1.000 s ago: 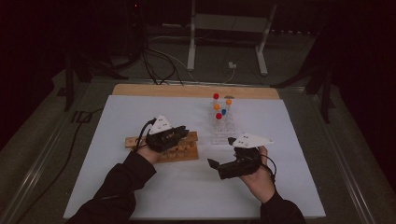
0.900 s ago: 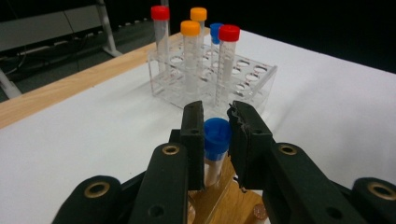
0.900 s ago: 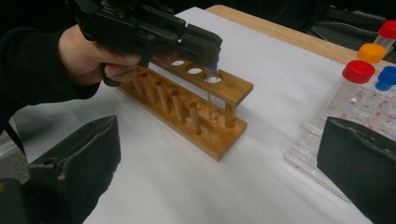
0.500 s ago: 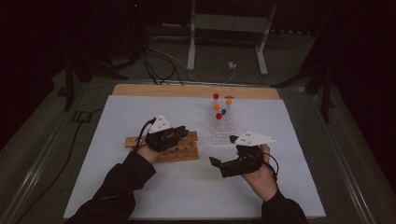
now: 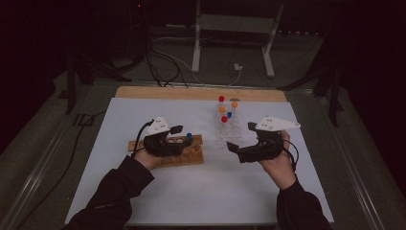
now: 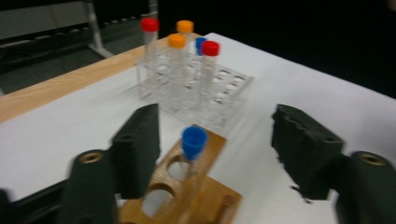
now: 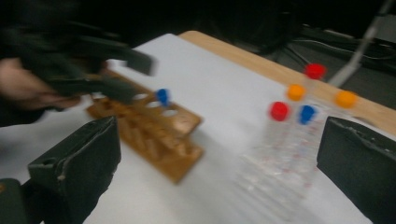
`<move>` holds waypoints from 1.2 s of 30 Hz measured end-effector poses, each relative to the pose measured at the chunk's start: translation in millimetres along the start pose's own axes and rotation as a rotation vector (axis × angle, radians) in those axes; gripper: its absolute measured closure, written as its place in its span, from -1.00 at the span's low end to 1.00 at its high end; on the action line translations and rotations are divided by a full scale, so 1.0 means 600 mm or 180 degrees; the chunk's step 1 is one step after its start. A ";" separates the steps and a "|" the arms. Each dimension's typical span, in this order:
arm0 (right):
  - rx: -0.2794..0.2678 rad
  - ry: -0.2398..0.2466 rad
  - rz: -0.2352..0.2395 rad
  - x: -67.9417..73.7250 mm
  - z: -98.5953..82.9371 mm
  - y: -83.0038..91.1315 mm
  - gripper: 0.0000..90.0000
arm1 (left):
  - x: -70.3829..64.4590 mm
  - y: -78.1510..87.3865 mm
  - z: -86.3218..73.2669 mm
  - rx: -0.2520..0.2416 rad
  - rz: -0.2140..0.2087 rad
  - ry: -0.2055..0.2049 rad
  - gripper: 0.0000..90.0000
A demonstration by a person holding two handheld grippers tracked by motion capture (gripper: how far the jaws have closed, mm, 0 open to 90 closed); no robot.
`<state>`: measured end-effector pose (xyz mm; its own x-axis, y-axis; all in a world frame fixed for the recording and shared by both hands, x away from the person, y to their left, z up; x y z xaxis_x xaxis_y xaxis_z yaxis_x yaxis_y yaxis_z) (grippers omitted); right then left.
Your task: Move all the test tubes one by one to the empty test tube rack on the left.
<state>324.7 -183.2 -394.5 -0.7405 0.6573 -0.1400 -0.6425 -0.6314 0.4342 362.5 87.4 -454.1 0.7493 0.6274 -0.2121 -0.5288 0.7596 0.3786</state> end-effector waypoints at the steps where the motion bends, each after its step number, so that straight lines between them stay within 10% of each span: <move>1: 0.0000 0.0000 0.0000 0.000 0.000 0.000 -1.00 | -0.002 0.007 0.001 0.0001 -0.0039 -0.0004 -0.27; 8: 0.0131 -0.0045 -0.0093 -0.058 -0.017 -0.030 -1.00 | -0.021 0.057 -0.008 -0.0010 -0.0207 -0.0040 -0.90; 20: 0.0217 -0.0116 -0.0254 -0.118 -0.054 -0.092 -0.52 | -0.045 0.114 -0.054 0.0001 -0.0321 -0.0096 -0.96; 36: 0.0493 -0.0106 -0.0282 -0.151 -0.086 -0.166 0.27 | -0.044 0.124 -0.075 0.0010 -0.0308 -0.0098 -0.96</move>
<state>445.5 -201.1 -470.9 -0.6738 0.7224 -0.1555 -0.6650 -0.5011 0.5538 285.5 135.1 -460.8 0.8087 0.5456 -0.2200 -0.4523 0.8157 0.3606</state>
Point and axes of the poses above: each handheld gripper's, and its own axes: y roughly backward along the jaws, z roughly out of its top, x roughly to its left, the point moved 4 cm from there along -y, roughly forward along the jaws, and after that the axes turned 10 degrees about y, right-handed, at the moved point
